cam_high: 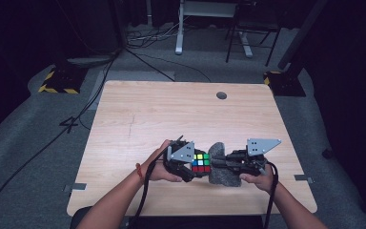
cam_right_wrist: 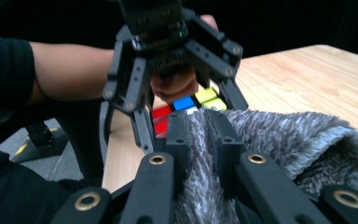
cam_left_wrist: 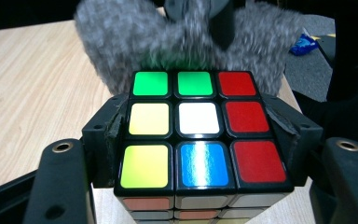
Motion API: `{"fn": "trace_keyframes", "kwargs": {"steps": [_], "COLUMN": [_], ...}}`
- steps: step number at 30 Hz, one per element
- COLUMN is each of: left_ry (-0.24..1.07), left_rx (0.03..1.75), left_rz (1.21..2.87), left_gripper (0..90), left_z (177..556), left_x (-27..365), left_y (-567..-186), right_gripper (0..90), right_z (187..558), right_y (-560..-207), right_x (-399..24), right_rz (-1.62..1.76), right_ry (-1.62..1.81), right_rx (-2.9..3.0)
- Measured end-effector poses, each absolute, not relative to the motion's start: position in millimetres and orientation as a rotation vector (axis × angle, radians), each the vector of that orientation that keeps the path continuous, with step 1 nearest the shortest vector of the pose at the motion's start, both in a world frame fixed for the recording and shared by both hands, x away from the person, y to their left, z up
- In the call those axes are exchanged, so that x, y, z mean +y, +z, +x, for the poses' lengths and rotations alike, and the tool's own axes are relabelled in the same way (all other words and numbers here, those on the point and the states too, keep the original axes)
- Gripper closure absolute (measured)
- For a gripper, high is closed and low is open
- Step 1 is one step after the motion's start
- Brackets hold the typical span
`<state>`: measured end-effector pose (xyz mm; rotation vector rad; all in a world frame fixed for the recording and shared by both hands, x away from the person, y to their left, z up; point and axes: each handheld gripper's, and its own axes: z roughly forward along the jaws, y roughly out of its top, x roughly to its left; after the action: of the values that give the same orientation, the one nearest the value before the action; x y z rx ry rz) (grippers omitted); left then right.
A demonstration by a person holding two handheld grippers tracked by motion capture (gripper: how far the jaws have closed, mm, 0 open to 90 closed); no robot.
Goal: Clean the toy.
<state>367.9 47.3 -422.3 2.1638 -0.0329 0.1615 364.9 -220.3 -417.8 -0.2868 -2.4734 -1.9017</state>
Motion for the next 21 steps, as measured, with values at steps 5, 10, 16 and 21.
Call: {"fn": "trace_keyframes", "kwargs": {"steps": [5,10,16,21], "left_ry": [0.171,0.179,0.156,0.153], "left_rx": [-0.044,-0.027,-0.045,-0.03], "left_rz": [2.194,2.172,2.106,2.065], "left_gripper": [33.5,33.7,33.7,33.7], "left_z": [366.4,367.9,366.2,367.8], "left_x": [41.3,46.7,51.3,57.2], "left_y": [-424.8,-421.1,-412.9,-407.8], "right_gripper": [81.1,81.1,81.2,81.3], "right_z": [359.0,362.8,368.4,369.8], "right_y": [-411.7,-415.8,-422.2,-428.1], "right_x": [-217.1,-220.0,-221.2,-218.0], "right_rz": [-0.254,-0.322,-0.385,-0.39], "right_ry": [-1.92,-1.937,-1.903,-1.867], "right_rx": [-2.494,-2.512,-2.583,-2.57]}}
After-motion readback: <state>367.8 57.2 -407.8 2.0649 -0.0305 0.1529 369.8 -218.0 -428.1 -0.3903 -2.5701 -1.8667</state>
